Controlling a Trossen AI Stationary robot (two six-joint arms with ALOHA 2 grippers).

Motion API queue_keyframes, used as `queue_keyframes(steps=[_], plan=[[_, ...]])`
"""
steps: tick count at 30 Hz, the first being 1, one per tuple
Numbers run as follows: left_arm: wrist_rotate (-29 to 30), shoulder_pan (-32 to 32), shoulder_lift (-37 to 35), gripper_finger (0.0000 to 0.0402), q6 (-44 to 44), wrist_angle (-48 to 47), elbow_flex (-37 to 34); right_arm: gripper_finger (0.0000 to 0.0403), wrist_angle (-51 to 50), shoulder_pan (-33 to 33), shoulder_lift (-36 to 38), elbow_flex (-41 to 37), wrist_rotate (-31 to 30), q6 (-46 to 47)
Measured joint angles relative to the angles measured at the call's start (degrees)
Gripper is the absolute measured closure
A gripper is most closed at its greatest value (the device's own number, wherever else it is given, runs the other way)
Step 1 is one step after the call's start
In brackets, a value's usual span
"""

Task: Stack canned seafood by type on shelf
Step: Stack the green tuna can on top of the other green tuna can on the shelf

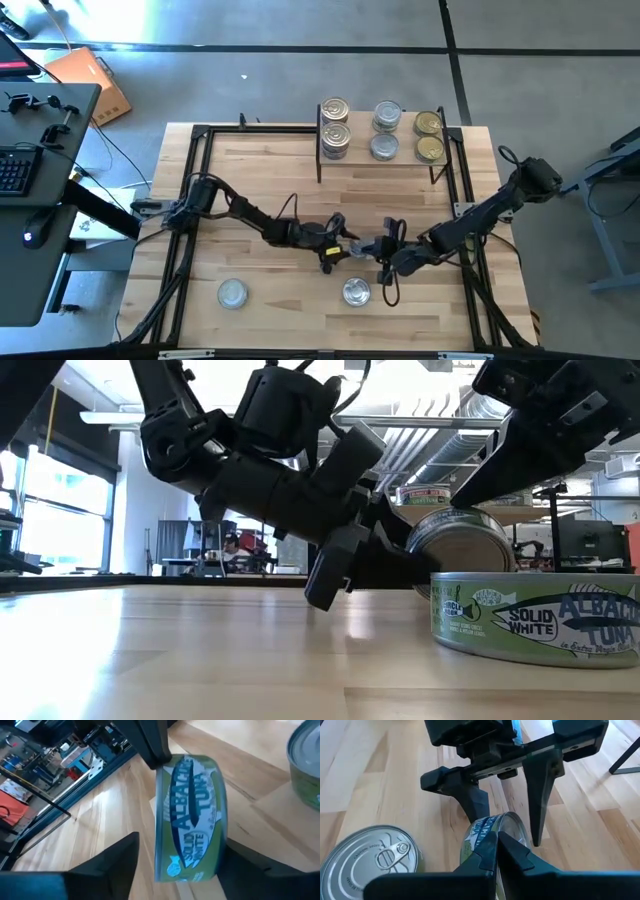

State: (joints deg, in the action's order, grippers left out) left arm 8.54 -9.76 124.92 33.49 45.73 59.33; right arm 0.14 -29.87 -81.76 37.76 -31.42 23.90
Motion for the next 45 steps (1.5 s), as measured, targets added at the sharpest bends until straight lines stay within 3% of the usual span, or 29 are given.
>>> queue_keyframes(steps=[10, 13, 20, 24, 34, 37, 43, 45], plan=[[-1.01, -0.66, 0.00, 0.0264, -3.41, -0.34, 0.00, 0.0386, 0.15, 0.04, 0.32, 0.00, 1.76, -1.41], [-0.72, -1.06, 0.00, 0.0277, -3.48, -0.79, 0.00, 0.0339, 0.60, -0.02, 0.80, 0.04, 3.63, -1.86], [-0.44, -1.29, 0.00, 0.0262, -4.96, -0.82, 0.00, 0.0180, 0.90, -0.04, 0.81, 0.04, 5.02, -5.82], [-0.33, -1.26, 0.00, 0.0262, -5.84, -0.83, 0.00, 0.0133, 0.92, -0.19, -0.13, 0.07, 2.34, -8.11], [-0.23, 0.07, 0.00, 0.0267, -13.56, -0.63, 0.00, 0.0135, 1.01, -0.13, -7.45, 0.07, -1.43, -11.93], [-0.11, 0.09, 0.00, 0.0262, -13.84, -0.60, 0.00, 0.0167, 1.62, -0.11, -7.82, 0.07, -1.64, -10.39], [-0.42, -0.05, -0.04, 0.0242, -12.44, -1.25, 0.02, 0.0284, 2.63, -0.11, -7.82, 0.09, -1.87, -6.96], [0.34, -0.01, -0.50, 0.0232, -12.41, -3.85, 0.02, 0.0283, 1.45, -0.11, -7.86, 0.70, -1.97, -5.99]])
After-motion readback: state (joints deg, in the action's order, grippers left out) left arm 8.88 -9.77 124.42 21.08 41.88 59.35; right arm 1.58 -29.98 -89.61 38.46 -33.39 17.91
